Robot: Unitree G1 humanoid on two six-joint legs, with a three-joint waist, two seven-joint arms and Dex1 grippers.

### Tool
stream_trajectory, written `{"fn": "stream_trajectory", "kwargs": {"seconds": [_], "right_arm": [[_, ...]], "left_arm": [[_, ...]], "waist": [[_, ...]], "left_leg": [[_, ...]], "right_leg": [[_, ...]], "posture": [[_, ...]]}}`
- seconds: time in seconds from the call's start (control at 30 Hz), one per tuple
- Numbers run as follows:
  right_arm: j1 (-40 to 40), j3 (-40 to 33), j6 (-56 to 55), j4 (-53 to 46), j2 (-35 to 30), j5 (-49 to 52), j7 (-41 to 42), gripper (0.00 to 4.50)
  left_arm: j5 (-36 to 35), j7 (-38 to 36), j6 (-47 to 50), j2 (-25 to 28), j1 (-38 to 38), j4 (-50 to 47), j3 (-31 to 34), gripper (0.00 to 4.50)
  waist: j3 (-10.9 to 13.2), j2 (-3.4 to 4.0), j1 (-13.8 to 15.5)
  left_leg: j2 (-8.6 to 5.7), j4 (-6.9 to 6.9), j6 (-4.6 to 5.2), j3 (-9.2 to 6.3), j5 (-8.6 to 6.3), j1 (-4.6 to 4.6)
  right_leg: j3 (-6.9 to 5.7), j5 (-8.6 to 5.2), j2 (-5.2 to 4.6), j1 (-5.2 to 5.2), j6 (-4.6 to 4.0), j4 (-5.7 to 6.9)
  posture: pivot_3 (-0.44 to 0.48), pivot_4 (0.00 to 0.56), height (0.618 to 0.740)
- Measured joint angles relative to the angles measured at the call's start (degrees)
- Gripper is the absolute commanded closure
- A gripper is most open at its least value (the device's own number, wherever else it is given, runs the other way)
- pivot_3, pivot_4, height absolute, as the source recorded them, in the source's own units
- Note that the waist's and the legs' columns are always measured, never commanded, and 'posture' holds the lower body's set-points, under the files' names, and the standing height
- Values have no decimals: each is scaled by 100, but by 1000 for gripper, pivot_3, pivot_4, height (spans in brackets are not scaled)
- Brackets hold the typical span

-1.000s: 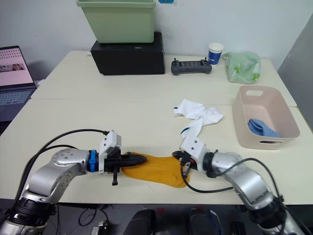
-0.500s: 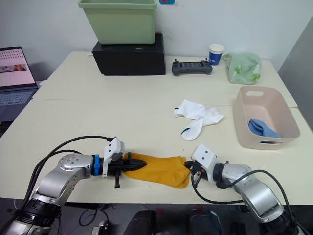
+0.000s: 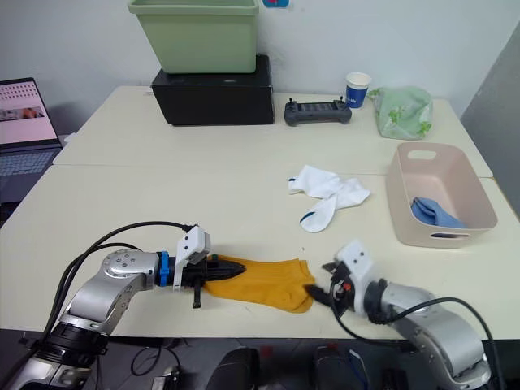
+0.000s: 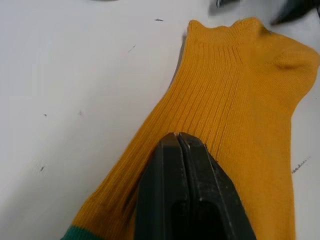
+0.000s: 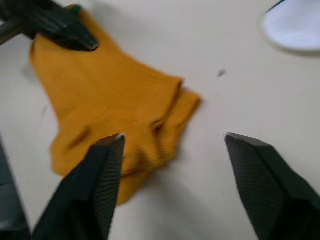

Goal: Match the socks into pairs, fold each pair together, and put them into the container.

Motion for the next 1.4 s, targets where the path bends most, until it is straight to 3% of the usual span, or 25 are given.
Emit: {"fn": "stream_trajectory", "kwargs": {"seconds": [0.07, 0.17, 0.47, 0.63, 0.8, 1.1, 1.23, 1.4], "right_arm": [[-11, 155, 52, -44, 85, -42, -190, 678], [-74, 333, 99, -38, 232, -152, -391, 1335], [-245, 427, 241, 30, 307, -34, -341, 4472], [-659, -346, 657, 87, 389, 468, -334, 4472], [-844, -899, 1011, 285, 76, 922, -161, 4472], [-1109, -909, 1407, 280, -143, 1391, -61, 4472], [-1442, -865, 1723, 236, 246, 1677, -240, 4472], [-1950, -881, 2377, 564, 1414, 2072, -851, 4472]], "left_arm": [[0, 0, 0, 0, 8, 0, 7, 4500], [1, 3, -27, 0, 41, 0, 29, 4500], [-44, 94, -47, -32, 155, -155, 103, 4500], [-192, 262, 343, -347, -125, -302, 125, 4500], [-238, 237, 553, -596, -746, -331, -41, 4500], [394, -16, 217, -667, -1007, 447, -785, 4500], [514, -10, -126, -783, -1076, 673, -840, 4500], [535, -76, -234, -784, -1051, 675, -838, 4500]], "waist": [[-4, -3, -4], [-10, -11, -9], [-9, -10, -4], [-5, -12, 8], [-5, -11, 21], [-6, -9, -14], [-8, -7, -7], [-8, -7, -1]], "left_leg": [[0, 1, 0, -1, 0, 0], [0, 0, 0, -2, 0, 2], [3, -1, 0, -2, 0, 0], [0, 3, 0, 0, 0, -6], [-7, 4, 0, 7, 0, -9], [-7, 4, 1, 4, 0, -6], [-5, 6, 1, 4, 0, -5], [-1, 6, 0, 1, 0, -6]], "right_leg": [[3, 0, 1, 0, 0, -1], [1, 0, 2, 0, 0, -1], [1, 1, 5, -2, -2, -1], [-5, 1, 6, 0, -1, -1], [-5, 3, 6, 0, -4, -7], [-9, 4, 19, -2, -5, 0], [-8, 4, 19, 1, -6, 0], [-8, 4, 18, 0, -7, 3]], "posture": [[0, 150, 735], [0, 150, 735], [0, 150, 735], [0, 150, 735], [0, 150, 735], [0, 150, 735], [0, 150, 735], [0, 150, 735]]}}
